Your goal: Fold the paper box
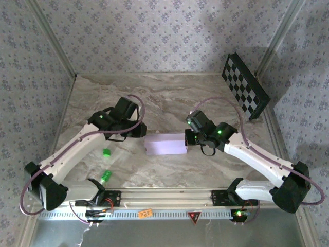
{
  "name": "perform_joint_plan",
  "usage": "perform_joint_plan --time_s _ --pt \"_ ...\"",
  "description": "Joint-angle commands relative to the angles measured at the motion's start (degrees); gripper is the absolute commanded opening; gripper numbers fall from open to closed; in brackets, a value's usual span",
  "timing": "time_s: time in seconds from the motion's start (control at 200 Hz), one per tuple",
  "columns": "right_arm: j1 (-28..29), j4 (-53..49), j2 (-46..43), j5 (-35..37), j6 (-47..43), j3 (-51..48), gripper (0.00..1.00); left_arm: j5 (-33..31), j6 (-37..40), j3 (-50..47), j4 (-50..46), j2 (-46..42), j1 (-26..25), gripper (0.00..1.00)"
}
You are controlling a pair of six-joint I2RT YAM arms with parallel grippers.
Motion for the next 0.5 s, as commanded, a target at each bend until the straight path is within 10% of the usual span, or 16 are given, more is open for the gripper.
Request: perform_joint_plan --time_s 0.0,0.495 --pt "0.3 -2.5 -0.2 -0.5 1.2 -0.5 0.02 1.3 -0.1 -1.3 0.3 1.1 0.2 0.23" --pt "0.6 -5.3 -1.2 -0.5 0.9 4.5 0.22 2.4 -0.8 -5.2 1.0 -0.1 0.2 0.21"
